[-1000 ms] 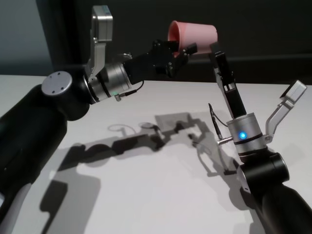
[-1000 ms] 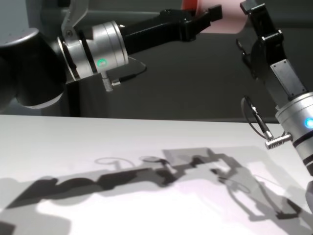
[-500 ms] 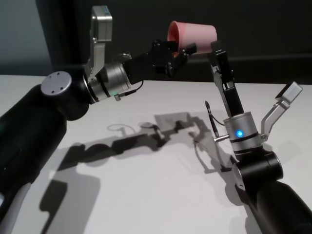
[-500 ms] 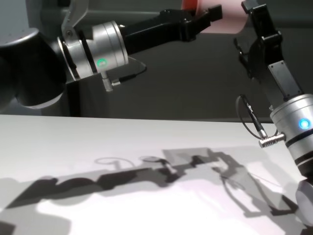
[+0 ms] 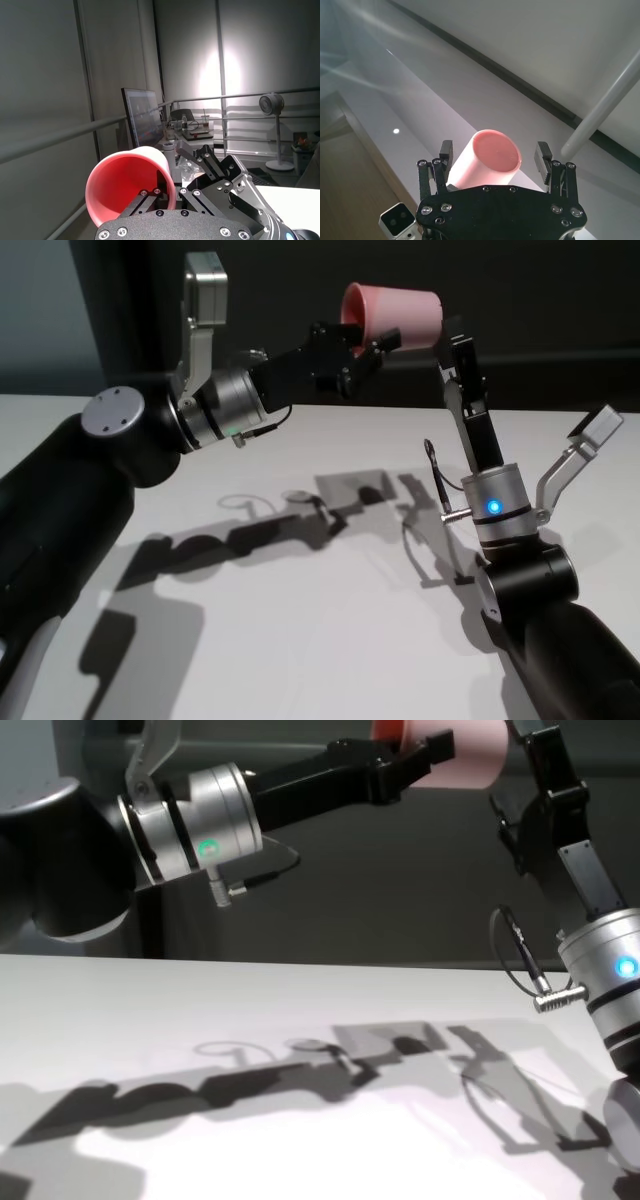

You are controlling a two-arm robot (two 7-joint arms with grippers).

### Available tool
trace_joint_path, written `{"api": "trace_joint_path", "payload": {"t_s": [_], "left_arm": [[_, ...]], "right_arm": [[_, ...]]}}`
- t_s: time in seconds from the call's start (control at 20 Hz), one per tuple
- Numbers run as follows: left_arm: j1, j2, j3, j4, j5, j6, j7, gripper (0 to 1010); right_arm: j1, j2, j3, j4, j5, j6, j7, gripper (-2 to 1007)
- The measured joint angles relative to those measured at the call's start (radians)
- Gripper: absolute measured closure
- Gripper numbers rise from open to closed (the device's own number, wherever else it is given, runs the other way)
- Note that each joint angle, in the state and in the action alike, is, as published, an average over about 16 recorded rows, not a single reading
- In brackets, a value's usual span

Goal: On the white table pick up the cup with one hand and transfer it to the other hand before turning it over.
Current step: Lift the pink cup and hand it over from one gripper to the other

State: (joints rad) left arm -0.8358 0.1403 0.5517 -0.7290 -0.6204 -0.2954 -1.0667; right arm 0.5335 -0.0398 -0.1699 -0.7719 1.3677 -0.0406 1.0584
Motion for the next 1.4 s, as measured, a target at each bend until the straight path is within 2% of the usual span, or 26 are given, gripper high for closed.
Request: {"api": "trace_joint_path", "payload": {"t_s": [0.65, 1.05, 1.4], "left_arm": [[0.000, 0.000, 0.000, 0.000, 0.000, 0.000, 0.000, 955], [0.000, 0.000, 0.000, 0.000, 0.000, 0.000, 0.000, 955], [0.000, 0.000, 0.000, 0.000, 0.000, 0.000, 0.000, 955]], "right_arm": [[0.073, -0.017, -0.008, 0.108, 0.021, 0.003, 0.069, 3], [0.128, -0.039, 0.005, 0.206, 0.023, 0.014, 0.123, 3], [0.158, -0.055, 0.019, 0.266, 0.019, 0.025, 0.156, 3]]}}
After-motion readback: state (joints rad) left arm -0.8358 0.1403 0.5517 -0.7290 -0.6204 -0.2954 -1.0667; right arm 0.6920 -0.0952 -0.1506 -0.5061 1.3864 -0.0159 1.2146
